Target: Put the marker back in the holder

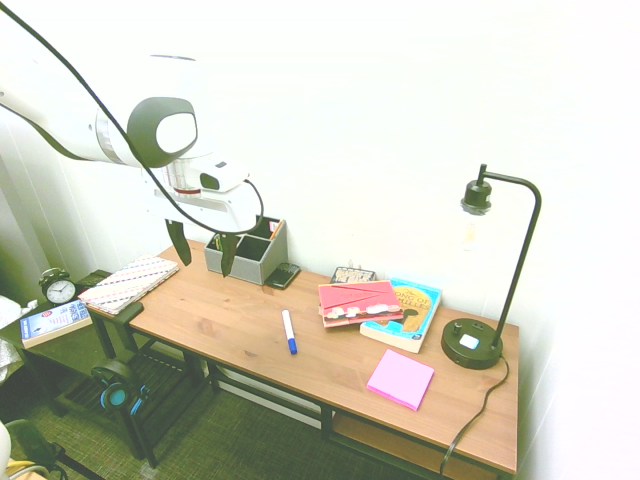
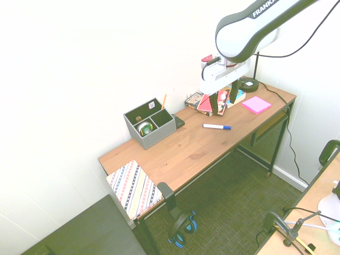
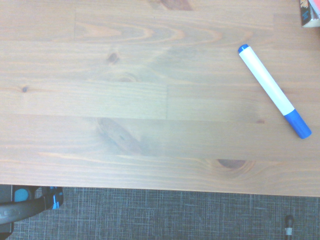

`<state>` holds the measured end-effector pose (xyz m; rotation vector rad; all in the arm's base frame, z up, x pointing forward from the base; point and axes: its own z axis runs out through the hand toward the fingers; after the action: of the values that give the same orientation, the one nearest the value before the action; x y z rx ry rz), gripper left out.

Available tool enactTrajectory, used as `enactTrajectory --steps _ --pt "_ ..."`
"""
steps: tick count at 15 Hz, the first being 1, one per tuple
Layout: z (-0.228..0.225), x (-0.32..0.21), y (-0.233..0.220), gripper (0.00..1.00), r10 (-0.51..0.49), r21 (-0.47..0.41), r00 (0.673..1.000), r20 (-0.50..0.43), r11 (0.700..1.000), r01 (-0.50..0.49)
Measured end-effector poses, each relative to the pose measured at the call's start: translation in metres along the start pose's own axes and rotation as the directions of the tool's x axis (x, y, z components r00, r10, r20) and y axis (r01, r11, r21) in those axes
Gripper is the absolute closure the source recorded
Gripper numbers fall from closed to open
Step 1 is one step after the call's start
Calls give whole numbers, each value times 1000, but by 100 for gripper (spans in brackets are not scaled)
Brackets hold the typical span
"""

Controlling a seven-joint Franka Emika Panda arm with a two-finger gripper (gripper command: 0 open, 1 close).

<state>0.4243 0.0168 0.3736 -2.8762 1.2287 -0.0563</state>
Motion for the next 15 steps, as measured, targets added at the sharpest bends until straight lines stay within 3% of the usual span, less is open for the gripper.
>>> enactTrajectory --steps 3,8,15 --pt "1 2 2 0 -35 5 999 7 999 35" --pt "17 21 28 0 -249 -5 968 -24 969 248" --pt "94 17 60 0 -401 -50 912 -86 916 398"
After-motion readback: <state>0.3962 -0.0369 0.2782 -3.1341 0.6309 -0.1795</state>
